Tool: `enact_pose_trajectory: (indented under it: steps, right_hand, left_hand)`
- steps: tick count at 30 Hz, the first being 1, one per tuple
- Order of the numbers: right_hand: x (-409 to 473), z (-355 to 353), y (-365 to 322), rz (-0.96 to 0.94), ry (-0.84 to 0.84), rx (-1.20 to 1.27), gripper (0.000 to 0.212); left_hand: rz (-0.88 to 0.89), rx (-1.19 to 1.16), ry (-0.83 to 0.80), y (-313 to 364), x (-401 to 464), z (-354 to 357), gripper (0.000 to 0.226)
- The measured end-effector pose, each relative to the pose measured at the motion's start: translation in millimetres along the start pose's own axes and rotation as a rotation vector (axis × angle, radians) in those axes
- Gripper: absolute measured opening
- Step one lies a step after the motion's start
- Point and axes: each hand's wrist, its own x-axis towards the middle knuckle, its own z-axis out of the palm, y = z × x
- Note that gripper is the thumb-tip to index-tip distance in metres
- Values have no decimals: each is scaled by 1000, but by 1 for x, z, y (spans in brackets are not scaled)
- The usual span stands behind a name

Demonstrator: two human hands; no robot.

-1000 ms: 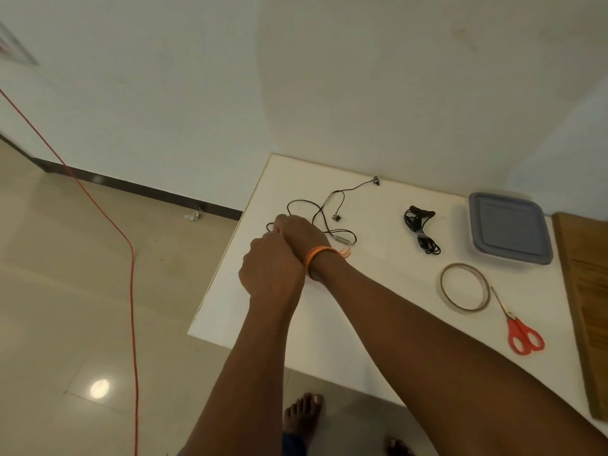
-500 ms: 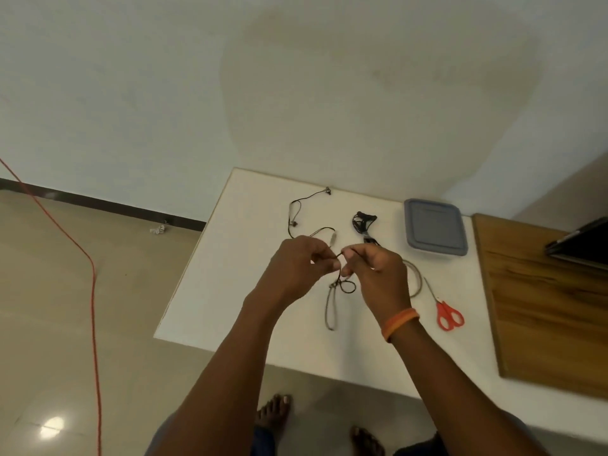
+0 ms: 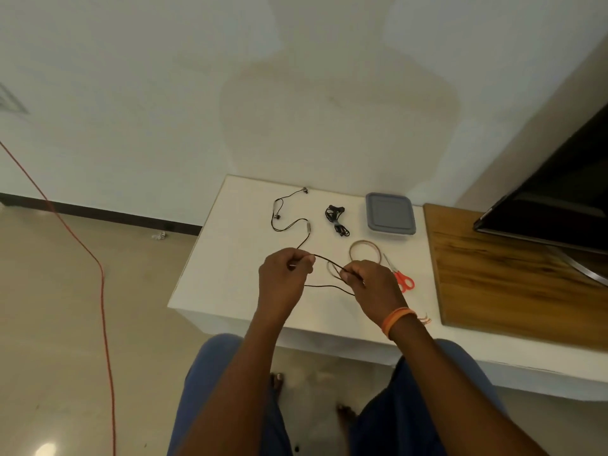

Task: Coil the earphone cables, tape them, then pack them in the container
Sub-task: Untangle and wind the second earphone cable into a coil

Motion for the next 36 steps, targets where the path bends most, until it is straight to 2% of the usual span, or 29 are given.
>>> enact_pose_trajectory:
  steps: [2,5,7,11,13,14,16,18,19,21,23,25,27,28,29,31,34,36]
  right_hand:
    - [-6,-4,-3,70,77,4,15]
    - [-2,-18,-18,252,145,214,16]
    - [2,-27,-31,325,97,519,14]
    - [-8,-38,-35,305,-62,985,25]
    - [-14,-38,-32,381,-79,1235,20]
    - [-14,-37,-31,396,-69,1274,18]
    - [-15,-37,-27,344,-56,1115,16]
    - [-15,-35,-26,273,-83,873,18]
    - [-15,-35,-24,253,-105,787,19]
    - [-17,-34,-20,233,-140,718,21]
    - [-18,-36,-16,206,-180,680,23]
    - [-18,-36,-13,185,-208,661,24]
    - [-20,-36,-12,177,-197,676,24]
    - [-21,-36,-12,172,-189,702,23]
    - [-21,-37,-12,166,-190,732,21]
    - [-22,-40,-13,141,-220,797,19]
    - [-21,-40,-11,143,-206,819,17]
    - [-18,-36,-5,169,-105,688,14]
  left_hand:
    - [-101,-215,-32,4,-15,-2,9]
    - [-132,-292,-168,6,-32,1,10]
    - [-130,-206,-312,4,-39,6,11]
    - [-102,-2,-523,-10,-40,19,11]
    - [1,234,-622,-21,-39,25,14]
    - [52,340,-673,-26,-39,26,16]
    - [82,423,-733,-32,-35,23,29]
    - [52,374,-682,-34,-29,13,39]
    - [48,339,-595,-35,-27,8,33]
    - [70,311,-318,-41,-23,-1,21]
    - [145,309,-112,-47,-20,-5,30]
    - [281,335,-82,-49,-17,-5,55]
    - [397,374,-140,-49,-14,-3,77]
    - [413,388,-192,-48,-15,1,80]
    - [403,385,-244,-45,-18,5,77]
    - [375,361,-305,-43,-21,15,56]
    - [355,319,-281,-42,-24,24,19]
    - [282,242,-265,-41,-25,23,19]
